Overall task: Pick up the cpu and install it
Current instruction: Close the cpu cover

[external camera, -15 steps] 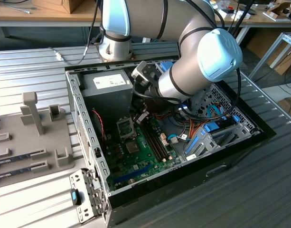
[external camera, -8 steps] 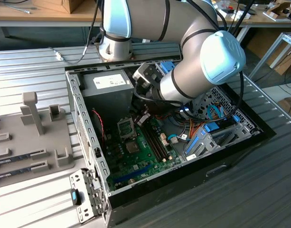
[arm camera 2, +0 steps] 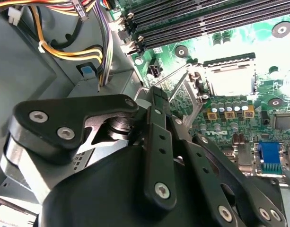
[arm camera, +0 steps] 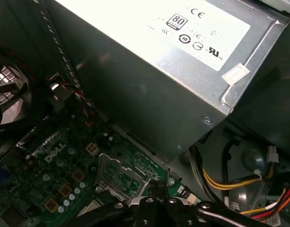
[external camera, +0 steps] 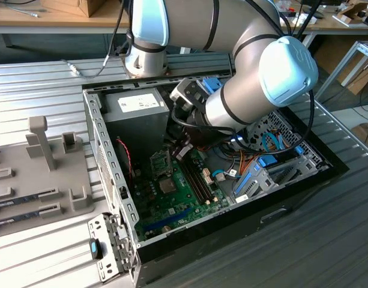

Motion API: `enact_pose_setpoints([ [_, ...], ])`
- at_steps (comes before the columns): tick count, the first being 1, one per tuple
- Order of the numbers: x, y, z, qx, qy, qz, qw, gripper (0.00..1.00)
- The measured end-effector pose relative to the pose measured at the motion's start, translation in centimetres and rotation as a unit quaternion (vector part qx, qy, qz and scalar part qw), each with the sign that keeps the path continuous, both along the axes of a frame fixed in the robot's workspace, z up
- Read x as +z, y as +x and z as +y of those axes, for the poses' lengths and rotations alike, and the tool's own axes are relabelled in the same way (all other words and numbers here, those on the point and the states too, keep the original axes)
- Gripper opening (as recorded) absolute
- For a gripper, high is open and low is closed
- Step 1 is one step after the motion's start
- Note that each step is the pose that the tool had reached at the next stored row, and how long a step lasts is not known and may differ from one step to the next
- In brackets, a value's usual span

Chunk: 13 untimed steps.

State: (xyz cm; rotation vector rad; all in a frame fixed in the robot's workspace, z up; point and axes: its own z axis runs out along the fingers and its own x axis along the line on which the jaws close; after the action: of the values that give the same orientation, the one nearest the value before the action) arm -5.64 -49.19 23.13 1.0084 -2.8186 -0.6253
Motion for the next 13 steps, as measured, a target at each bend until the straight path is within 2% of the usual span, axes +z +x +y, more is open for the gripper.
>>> enact_pose_setpoints([
  [5,0.53,0.0,-0.29,0.0,0.002,0.0,1.0,0.11],
  [13,0.8,0.0,-0.68,0.0,0.0048,0.0,0.99999,0.11],
])
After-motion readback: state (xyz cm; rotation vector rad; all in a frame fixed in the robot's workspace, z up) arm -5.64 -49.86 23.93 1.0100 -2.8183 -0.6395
